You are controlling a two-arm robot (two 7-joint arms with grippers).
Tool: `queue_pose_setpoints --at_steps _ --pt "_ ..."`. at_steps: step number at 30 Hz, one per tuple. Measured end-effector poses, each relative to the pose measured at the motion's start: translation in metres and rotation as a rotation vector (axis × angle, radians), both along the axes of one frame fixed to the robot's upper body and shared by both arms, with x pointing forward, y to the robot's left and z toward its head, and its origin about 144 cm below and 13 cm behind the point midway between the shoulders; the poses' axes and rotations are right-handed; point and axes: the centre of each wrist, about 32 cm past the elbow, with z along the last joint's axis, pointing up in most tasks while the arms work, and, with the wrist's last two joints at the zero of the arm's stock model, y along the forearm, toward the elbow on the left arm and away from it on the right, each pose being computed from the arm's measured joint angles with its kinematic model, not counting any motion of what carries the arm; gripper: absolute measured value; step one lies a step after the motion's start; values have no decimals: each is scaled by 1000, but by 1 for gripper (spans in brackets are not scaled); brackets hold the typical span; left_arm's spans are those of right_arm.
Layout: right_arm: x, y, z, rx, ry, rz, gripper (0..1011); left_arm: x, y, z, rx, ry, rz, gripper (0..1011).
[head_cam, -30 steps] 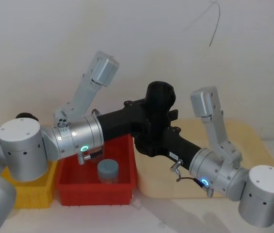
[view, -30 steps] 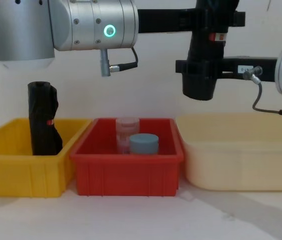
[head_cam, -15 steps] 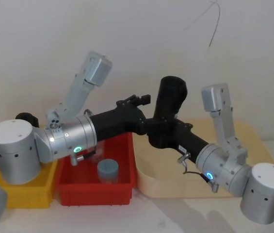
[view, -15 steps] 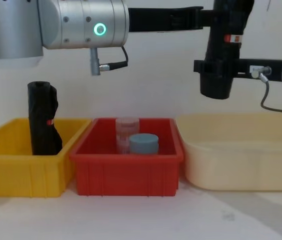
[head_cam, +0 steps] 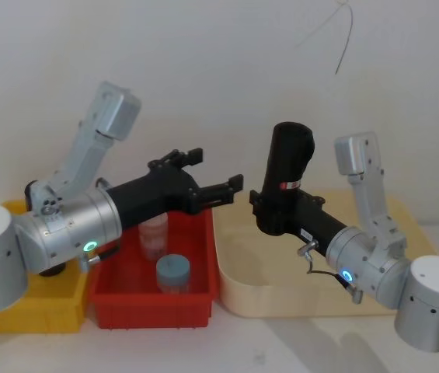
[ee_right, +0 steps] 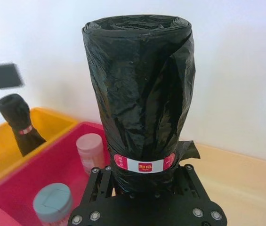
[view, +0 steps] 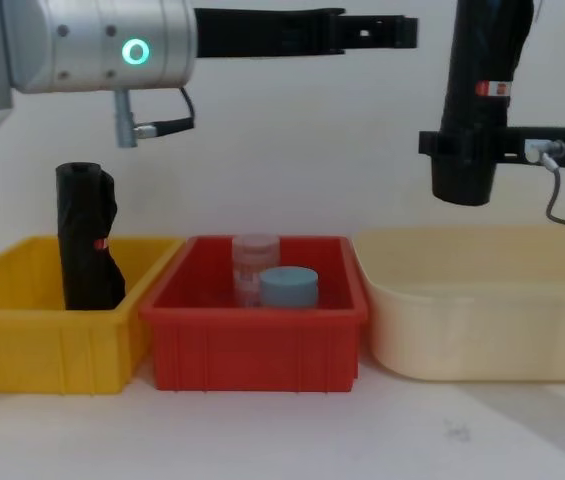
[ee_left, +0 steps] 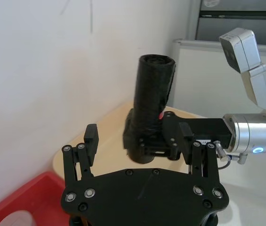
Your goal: Pick up the garbage bag with the one hand and transfer it to the other hand.
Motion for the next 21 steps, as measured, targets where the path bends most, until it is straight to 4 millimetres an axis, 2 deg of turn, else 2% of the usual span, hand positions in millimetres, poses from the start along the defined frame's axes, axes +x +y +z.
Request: queue_pose_setpoints --at_steps 11,13,14,15,19,21 --pt "3 -11 -2 -58 29 -27 506 -21 23 -5 -21 4 101 1001" --pt "3 -12 -2 -65 34 -30 533 -25 27 -6 -24 5 119 1001" --pt "3 -13 -2 -68 36 -31 589 -26 28 -7 -25 6 123 1002" --pt "4 -13 -2 -71 40 -33 589 -27 29 -7 -25 7 127 1001" --pt "5 -14 0 -80 51 -38 744 -31 33 -8 -28 7 146 1002" --pt "6 -14 1 -81 56 -41 780 -33 35 -9 -29 8 155 1001"
